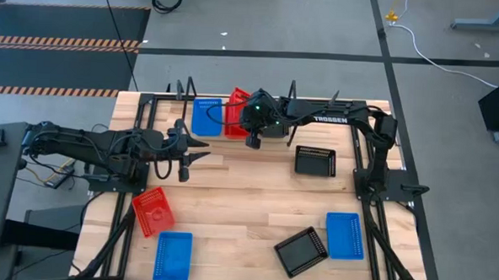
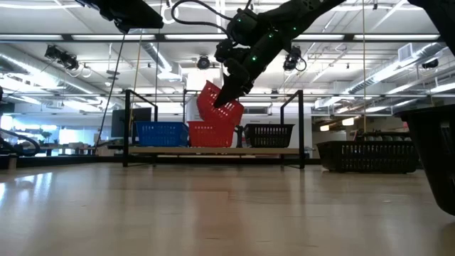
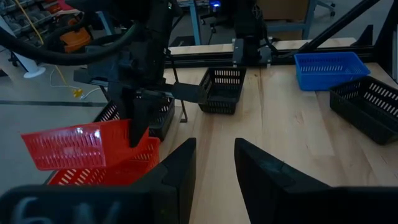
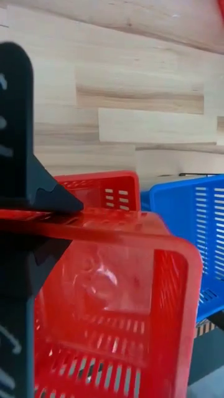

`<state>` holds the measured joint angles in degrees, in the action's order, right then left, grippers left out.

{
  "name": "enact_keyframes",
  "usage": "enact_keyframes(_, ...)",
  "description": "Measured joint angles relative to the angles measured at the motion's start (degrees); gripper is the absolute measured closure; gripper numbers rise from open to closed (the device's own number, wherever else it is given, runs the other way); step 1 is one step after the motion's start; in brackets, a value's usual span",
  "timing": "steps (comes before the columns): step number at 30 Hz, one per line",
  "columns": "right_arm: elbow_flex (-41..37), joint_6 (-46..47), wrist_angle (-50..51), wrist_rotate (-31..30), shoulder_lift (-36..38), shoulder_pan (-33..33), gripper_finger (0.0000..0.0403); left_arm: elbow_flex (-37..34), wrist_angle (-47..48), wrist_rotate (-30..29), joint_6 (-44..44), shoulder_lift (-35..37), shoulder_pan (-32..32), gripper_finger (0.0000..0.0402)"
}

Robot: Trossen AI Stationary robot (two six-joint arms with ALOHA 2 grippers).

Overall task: Stack baskets on shelf by color
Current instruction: Stack the right red basket on top of the red basket on the shelf, then stack the top black bin on top of the black bin on the shelf

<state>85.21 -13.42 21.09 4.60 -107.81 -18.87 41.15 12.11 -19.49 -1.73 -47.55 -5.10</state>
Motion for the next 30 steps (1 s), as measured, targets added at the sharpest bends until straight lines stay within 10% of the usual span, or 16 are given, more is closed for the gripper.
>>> enact_keyframes(30,0.09,2.88,2.08,0.00,1.35,1.66,0.0294,0.00,1.60,0.00,0.10,0.01,0.00,0.0285)
